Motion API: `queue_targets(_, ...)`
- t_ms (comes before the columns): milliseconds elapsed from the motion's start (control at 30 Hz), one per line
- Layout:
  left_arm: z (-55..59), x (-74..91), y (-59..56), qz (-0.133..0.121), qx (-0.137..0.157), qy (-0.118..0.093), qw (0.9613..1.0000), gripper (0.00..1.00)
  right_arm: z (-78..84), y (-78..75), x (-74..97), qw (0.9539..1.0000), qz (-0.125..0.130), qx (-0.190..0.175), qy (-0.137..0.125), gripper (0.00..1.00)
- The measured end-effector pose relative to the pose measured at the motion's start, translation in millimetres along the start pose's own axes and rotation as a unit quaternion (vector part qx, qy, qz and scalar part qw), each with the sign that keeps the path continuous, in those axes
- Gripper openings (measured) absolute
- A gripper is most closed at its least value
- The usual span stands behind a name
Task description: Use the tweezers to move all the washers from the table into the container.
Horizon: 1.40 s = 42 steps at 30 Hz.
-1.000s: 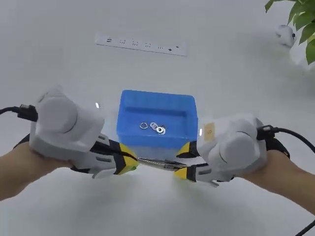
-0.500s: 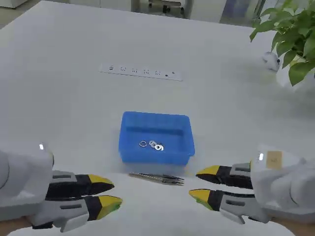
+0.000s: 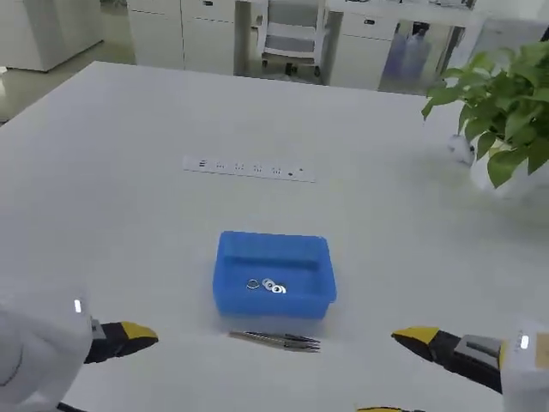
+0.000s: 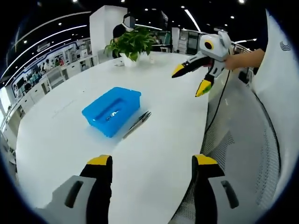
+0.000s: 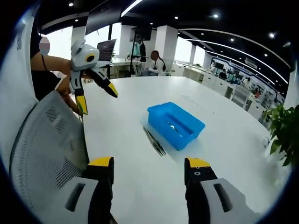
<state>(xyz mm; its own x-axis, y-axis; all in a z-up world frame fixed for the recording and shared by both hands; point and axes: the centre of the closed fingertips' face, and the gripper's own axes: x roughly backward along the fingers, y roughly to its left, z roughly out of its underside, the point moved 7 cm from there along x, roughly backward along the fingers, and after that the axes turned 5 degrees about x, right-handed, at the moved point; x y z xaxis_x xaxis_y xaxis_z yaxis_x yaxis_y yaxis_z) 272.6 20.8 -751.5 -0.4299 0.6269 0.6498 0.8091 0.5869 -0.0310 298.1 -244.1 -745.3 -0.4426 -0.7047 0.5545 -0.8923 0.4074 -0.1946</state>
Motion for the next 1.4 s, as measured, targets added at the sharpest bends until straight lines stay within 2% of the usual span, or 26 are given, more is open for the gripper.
queue_targets(100,-4.6,-1.2,-1.0,-0.004,-0.010,0.001,0.9999,0.92,-5.5,3.4,-0.7,0.9999,0.007,0.011,0.005,0.89)
queue_targets(133,-4.8,-3.2,-1.1,-0.003,-0.008,0.011,0.9999,1.00,-7.0,1.7,-0.6,0.9995,0.016,0.025,0.006,0.95)
queue_targets(167,-5.0,-2.4,-0.9,-0.001,-0.011,0.023,0.9997,0.97,-9.6,1.9,-1.0,0.9990,0.016,0.041,0.005,1.00)
queue_targets(233,-6.7,-0.4,-0.2,-0.006,-0.025,0.034,0.9991,1.00,-10.8,4.2,-0.9,0.9989,0.007,0.045,0.010,1.00)
queue_targets(300,-13.0,3.9,-2.2,-0.010,-0.037,0.021,0.9991,1.00,-15.2,6.1,0.0,0.9987,0.008,0.050,0.007,1.00)
queue_targets(367,-17.9,7.9,-4.0,-0.007,-0.030,0.009,0.9995,1.00,-19.1,8.0,0.8,0.9983,0.008,0.058,-0.005,1.00)
queue_targets(433,-21.5,10.5,-5.6,-0.008,-0.031,-0.005,0.9995,1.00,-18.7,9.4,0.4,0.9980,0.008,0.063,-0.004,1.00)
queue_targets(533,-23.6,14.4,-8.5,-0.008,-0.032,-0.012,0.9994,1.00,-14.3,10.8,-2.4,0.9966,0.003,0.083,0.004,1.00)
queue_targets(600,-23.3,16.3,-9.2,-0.009,-0.033,-0.012,0.9993,1.00,-12.4,11.0,-3.3,0.9967,0.000,0.081,0.006,1.00)
queue_targets(700,-20.4,22.3,-9.0,-0.016,-0.038,-0.012,0.9991,1.00,-13.5,12.0,-3.6,0.9967,-0.003,0.080,-0.010,1.00)
queue_targets(800,-18.0,27.3,-8.6,-0.026,-0.032,-0.014,0.9991,1.00,-13.3,12.3,-2.7,0.9964,-0.006,0.082,-0.021,1.00)
queue_targets(967,-12.5,30.9,-6.6,-0.039,-0.023,-0.004,0.9990,1.00,-12.0,12.2,-1.9,0.9965,-0.011,0.079,-0.024,1.00)
queue_targets(1100,-15.8,32.4,-7.6,-0.041,-0.018,-0.012,0.9989,1.00,-11.6,12.4,-0.9,0.9968,-0.011,0.077,-0.018,1.00)
queue_targets(1200,-16.3,31.1,-9.1,-0.043,-0.014,-0.007,0.9990,1.00,-11.7,13.3,-1.0,0.9969,-0.010,0.076,-0.017,1.00)
queue_targets(1400,-17.7,29.1,-12.2,-0.037,-0.017,-0.005,0.9992,1.00,-6.8,12.2,1.9,0.9963,-0.003,0.086,0.002,1.00)
